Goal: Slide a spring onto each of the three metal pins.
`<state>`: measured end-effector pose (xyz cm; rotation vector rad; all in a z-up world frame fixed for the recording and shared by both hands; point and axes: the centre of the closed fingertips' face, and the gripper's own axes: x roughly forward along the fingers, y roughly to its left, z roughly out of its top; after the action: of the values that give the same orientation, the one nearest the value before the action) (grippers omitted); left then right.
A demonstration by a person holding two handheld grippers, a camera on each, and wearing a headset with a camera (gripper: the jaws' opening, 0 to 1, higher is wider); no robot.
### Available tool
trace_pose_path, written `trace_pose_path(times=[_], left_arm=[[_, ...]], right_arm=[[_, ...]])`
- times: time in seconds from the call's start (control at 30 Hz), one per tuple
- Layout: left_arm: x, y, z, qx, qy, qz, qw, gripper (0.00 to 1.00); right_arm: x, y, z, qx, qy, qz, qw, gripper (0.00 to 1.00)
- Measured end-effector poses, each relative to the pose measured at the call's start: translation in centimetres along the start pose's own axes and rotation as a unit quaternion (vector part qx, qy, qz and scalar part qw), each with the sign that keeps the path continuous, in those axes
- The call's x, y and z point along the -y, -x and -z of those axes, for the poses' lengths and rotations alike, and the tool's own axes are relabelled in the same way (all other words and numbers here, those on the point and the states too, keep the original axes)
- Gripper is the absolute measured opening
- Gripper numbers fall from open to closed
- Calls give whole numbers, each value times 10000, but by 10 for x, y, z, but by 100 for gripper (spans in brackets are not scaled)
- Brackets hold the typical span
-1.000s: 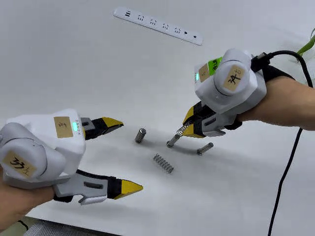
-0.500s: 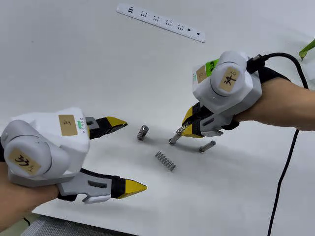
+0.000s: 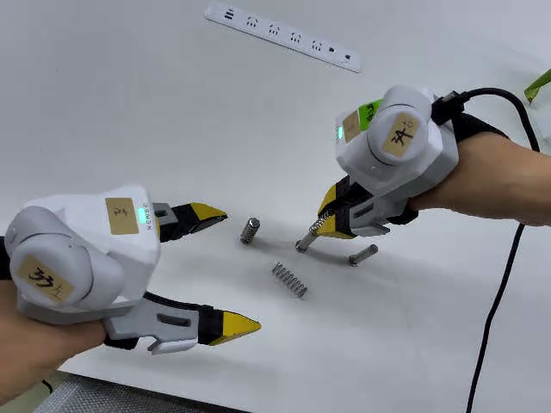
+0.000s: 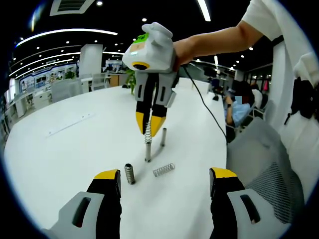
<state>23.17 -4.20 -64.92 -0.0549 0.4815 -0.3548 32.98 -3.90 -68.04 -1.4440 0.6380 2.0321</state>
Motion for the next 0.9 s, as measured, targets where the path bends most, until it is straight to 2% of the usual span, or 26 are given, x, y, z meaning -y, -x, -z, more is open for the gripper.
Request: trace_pose_path(times=[0.47, 0.9], left_arm=[[-1, 0, 1, -4, 19, -8, 10000, 73], [0, -1, 2, -26, 35, 9, 10000, 73]], right_arm=[[0, -12, 2, 12, -18, -19, 10000, 12], [0, -38, 7, -21, 78, 37, 10000, 12]])
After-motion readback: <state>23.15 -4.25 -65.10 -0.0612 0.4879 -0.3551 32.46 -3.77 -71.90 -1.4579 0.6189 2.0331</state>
